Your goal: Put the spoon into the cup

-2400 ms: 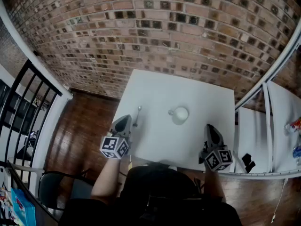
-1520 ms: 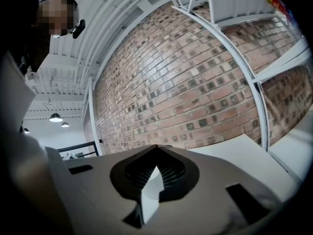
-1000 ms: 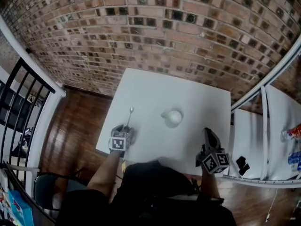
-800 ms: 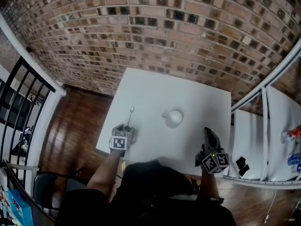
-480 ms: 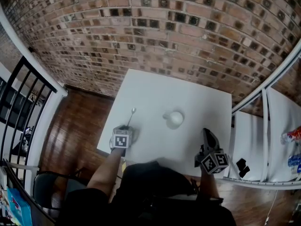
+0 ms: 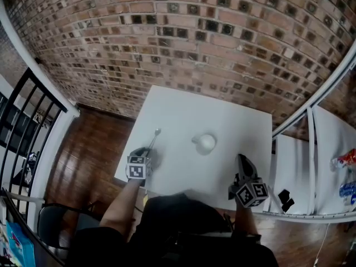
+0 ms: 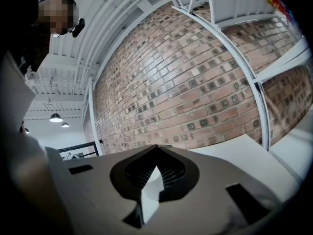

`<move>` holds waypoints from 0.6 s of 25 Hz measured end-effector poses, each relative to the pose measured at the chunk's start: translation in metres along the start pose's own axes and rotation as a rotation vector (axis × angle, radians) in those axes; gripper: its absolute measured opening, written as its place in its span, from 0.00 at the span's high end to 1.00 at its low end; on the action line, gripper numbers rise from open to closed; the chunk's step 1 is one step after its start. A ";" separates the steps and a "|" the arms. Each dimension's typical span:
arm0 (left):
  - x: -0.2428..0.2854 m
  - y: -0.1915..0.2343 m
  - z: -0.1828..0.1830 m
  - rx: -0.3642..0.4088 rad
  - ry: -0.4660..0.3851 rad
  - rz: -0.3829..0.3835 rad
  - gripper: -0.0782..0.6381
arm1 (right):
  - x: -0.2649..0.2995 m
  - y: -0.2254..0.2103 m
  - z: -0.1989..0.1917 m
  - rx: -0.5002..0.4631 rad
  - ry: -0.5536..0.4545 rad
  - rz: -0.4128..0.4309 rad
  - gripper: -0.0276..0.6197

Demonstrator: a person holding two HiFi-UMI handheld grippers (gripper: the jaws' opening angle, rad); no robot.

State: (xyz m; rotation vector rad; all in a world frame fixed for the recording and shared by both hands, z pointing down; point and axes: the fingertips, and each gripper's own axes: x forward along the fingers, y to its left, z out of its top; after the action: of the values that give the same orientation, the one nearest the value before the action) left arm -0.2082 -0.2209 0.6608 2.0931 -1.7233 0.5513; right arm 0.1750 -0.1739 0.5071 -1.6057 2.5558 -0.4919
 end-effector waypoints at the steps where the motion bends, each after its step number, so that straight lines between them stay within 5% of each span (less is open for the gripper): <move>1: -0.004 0.002 0.010 -0.001 -0.029 0.001 0.72 | 0.000 0.002 0.000 0.000 0.000 0.004 0.95; 15: -0.103 0.006 0.153 0.047 -0.443 -0.003 0.72 | 0.012 0.021 0.011 -0.035 0.000 0.046 0.95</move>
State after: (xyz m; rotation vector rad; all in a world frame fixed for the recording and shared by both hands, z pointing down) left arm -0.2229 -0.2147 0.4764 2.3833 -1.9490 0.1287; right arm 0.1541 -0.1785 0.4916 -1.5532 2.6093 -0.4457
